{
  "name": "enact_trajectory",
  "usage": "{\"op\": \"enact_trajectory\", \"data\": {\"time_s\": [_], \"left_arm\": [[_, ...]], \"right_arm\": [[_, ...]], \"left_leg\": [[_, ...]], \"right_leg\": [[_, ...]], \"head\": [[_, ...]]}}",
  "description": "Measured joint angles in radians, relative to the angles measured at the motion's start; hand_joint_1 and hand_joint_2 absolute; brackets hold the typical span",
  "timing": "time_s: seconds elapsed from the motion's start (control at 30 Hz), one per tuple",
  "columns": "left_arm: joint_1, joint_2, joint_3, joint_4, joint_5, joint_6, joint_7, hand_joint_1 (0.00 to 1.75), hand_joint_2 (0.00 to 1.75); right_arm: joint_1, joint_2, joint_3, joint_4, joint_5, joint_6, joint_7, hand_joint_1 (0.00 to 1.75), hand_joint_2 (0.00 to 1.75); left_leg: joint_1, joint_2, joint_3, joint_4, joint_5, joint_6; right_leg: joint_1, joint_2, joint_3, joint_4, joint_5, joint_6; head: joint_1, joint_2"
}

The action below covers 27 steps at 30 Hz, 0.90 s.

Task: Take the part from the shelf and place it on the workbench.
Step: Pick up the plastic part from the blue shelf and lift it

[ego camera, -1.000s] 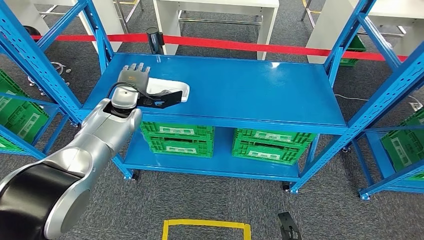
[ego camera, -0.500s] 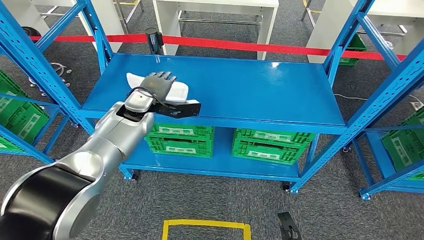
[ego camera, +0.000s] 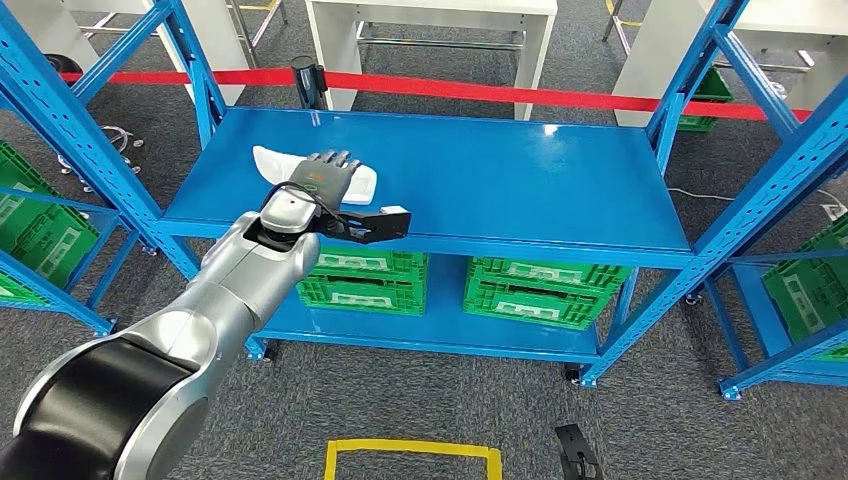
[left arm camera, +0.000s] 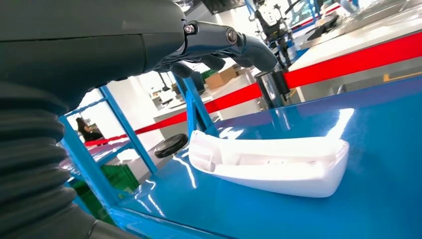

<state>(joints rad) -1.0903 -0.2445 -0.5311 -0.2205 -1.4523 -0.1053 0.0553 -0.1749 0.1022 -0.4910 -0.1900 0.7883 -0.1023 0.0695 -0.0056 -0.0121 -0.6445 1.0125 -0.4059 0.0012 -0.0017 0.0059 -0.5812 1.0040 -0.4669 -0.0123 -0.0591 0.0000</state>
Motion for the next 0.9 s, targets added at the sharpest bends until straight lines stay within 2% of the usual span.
{"op": "enact_trajectory", "data": {"time_s": [0.53, 0.9], "left_arm": [[0.005, 0.015, 0.008, 0.0, -0.027, -0.001, 0.085, 0.0, 1.75], [0.005, 0.027, 0.008, 0.0, -0.039, -0.002, 0.097, 0.0, 1.75]], "right_arm": [[0.0, 0.0, -0.004, 0.0, 0.01, -0.004, 0.0, 0.0, 0.0], [0.0, 0.0, -0.004, 0.0, 0.017, 0.0, 0.0, 0.0, 0.0]], "left_leg": [[0.0, 0.0, 0.0, 0.0, 0.0, 0.0], [-0.002, 0.0, 0.0, 0.001, -0.001, 0.001]], "right_leg": [[0.0, 0.0, 0.0, 0.0, 0.0, 0.0], [-0.001, 0.0, 0.0, -0.001, 0.0, 0.001]], "head": [[0.0, 0.0], [0.0, 0.0]]}}
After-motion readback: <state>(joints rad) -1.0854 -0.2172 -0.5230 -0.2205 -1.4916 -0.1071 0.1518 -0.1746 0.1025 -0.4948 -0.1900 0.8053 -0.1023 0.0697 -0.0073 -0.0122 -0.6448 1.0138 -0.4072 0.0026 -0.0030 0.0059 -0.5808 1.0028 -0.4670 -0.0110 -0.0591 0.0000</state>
